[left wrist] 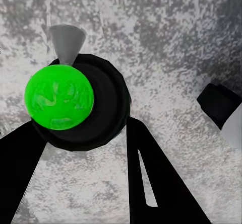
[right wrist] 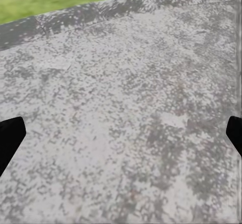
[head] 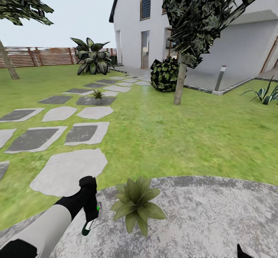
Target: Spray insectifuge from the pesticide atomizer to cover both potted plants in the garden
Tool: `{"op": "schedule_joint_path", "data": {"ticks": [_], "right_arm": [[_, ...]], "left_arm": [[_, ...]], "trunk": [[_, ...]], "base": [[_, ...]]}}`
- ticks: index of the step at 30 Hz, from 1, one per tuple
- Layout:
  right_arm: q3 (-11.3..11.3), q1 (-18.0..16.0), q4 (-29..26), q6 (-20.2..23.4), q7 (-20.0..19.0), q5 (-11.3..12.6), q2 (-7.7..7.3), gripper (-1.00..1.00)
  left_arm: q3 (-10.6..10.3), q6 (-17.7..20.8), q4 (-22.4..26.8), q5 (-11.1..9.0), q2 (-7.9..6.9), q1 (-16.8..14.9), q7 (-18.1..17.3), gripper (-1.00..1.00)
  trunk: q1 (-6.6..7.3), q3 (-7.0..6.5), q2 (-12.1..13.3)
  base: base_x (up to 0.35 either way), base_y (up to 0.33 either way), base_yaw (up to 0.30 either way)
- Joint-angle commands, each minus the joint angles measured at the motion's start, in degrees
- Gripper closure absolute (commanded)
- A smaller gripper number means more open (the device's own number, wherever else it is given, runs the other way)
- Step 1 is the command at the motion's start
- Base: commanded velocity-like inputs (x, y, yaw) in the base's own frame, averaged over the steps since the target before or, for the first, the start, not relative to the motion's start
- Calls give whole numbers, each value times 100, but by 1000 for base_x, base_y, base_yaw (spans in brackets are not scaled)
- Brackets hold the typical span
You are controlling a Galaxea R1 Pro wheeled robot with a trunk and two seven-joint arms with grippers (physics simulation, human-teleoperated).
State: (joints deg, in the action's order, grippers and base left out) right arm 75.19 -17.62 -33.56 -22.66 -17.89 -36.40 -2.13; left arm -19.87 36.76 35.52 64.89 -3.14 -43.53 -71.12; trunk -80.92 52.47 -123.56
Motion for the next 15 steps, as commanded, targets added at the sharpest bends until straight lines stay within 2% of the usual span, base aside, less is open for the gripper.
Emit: {"op": "schedule_joint_path", "data": {"ticks": [1, 6, 9, 15], "right_arm": [[48, -12, -1, -28, -48, -34, 2, -100], [42, -9, -1, -28, -48, -34, 2, -100], [40, -10, -4, -28, -48, -34, 2, -100], [45, -12, -3, -28, -48, -34, 2, -100]], "left_arm": [[-18, 58, 9, 16, -5, 6, -22, 100], [39, 122, -40, -11, -15, 27, -13, 100], [44, 131, -70, -31, -17, 35, -23, 100], [40, 196, -99, -56, -56, 45, -29, 100]], "trunk": [[1, 5, -2], [1, 5, -2], [1, 5, -2], [1, 5, -2]], "base": [[0, 0, -251], [0, 0, -226], [69, 47, -37], [181, 172, -5]]}}
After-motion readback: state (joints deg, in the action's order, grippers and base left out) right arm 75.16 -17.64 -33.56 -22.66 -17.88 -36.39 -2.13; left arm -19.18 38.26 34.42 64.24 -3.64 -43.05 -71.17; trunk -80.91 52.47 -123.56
